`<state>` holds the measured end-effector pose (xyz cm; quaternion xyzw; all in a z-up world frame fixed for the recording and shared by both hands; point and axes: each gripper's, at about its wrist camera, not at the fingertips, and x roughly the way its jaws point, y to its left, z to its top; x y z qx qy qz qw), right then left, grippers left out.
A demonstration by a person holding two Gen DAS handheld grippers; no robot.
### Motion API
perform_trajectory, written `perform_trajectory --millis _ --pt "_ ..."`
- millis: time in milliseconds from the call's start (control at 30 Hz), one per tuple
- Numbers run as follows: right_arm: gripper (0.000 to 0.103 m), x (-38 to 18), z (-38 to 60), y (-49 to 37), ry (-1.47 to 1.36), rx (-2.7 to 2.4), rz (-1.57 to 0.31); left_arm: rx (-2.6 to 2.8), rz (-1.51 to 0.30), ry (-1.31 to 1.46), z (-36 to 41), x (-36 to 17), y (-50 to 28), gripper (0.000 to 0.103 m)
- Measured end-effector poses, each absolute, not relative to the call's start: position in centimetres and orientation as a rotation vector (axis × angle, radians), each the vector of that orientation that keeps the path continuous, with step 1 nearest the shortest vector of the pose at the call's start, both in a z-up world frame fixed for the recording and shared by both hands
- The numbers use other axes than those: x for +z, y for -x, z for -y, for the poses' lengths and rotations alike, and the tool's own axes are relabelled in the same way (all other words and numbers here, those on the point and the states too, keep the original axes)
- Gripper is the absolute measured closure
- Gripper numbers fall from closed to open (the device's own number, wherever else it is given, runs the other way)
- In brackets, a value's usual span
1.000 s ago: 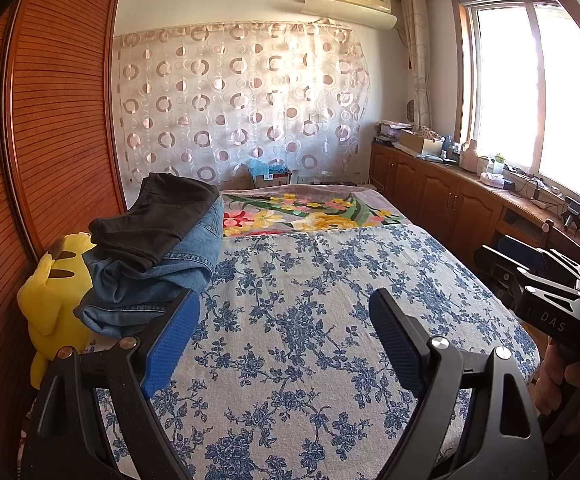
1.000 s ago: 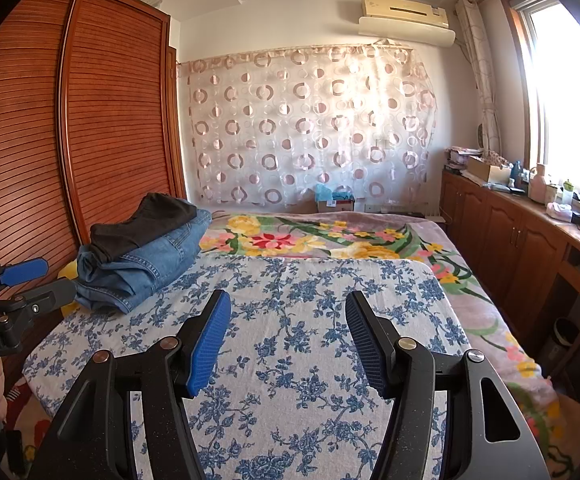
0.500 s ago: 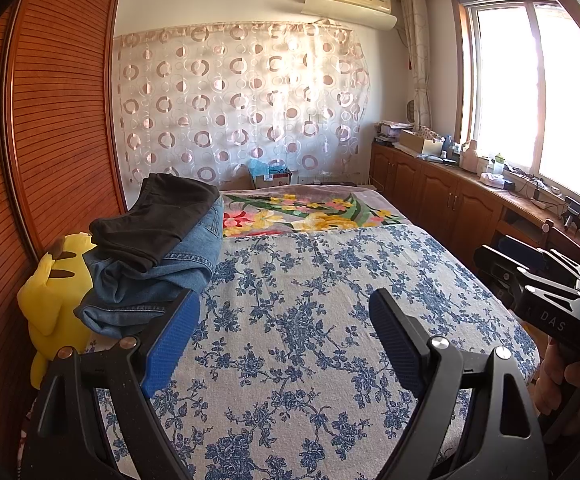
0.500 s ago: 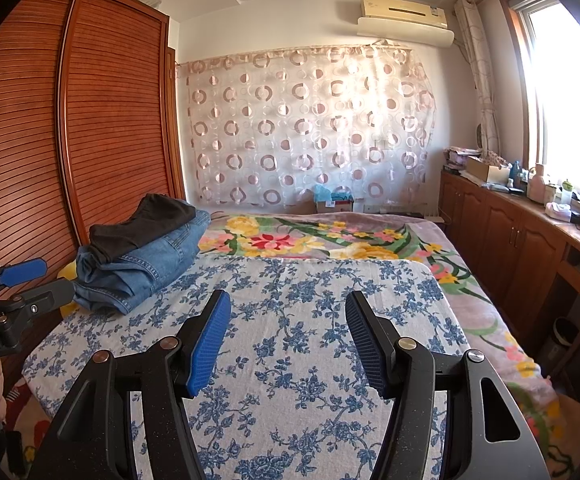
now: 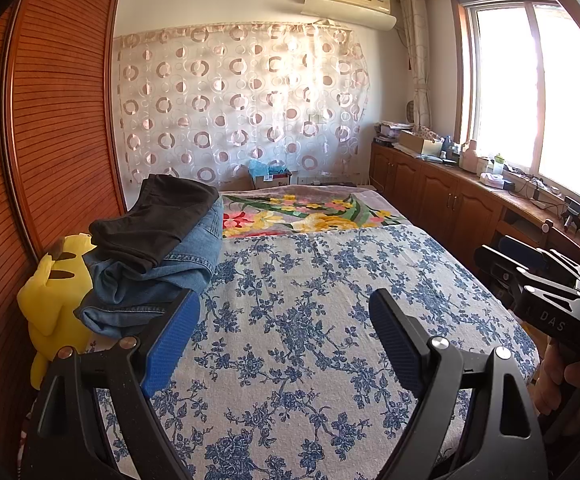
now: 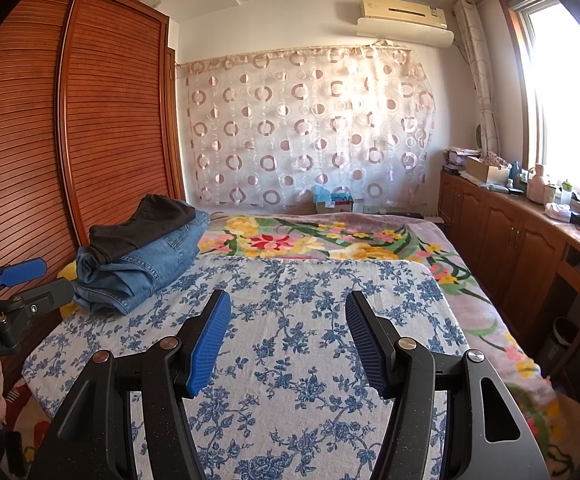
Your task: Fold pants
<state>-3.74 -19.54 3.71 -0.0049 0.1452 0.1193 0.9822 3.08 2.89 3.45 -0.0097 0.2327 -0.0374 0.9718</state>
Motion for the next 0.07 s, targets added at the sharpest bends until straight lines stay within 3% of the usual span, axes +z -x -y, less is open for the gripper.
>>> perform_trajectory --millis 67 --pt "0.041 3.69 19.55 3.75 0.009 0.24 -0.293 -0.076 -0.469 0.02 -2.9 3.45 -3.08 0.016"
